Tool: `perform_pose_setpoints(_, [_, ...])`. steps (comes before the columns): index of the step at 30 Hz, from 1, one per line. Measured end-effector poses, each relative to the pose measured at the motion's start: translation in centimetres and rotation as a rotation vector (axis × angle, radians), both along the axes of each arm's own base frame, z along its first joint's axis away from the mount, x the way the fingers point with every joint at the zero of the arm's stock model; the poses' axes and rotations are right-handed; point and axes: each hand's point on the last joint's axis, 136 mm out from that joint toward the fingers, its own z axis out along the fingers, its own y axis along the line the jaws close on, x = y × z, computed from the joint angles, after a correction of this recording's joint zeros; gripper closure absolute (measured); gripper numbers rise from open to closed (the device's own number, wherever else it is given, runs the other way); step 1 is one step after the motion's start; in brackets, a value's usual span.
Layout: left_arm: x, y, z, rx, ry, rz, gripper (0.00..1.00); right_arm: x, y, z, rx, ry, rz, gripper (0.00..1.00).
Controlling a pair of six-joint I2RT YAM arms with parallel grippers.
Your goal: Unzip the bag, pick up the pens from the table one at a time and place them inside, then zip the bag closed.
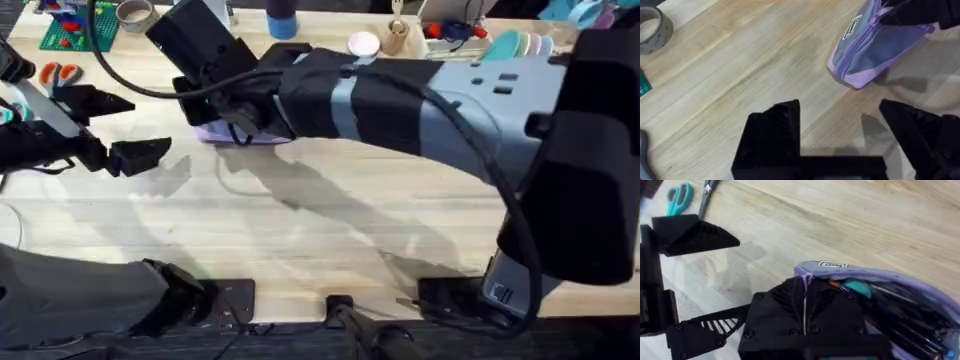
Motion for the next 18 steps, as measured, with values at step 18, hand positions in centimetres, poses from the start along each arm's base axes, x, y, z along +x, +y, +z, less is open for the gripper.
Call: perform_pose_setpoints(18, [2.1, -5.8, 0.4, -0.005, -0.033, -0.195, 0.008, 0.0, 0.0, 0.0, 0.0, 0.0, 0.0, 0.973])
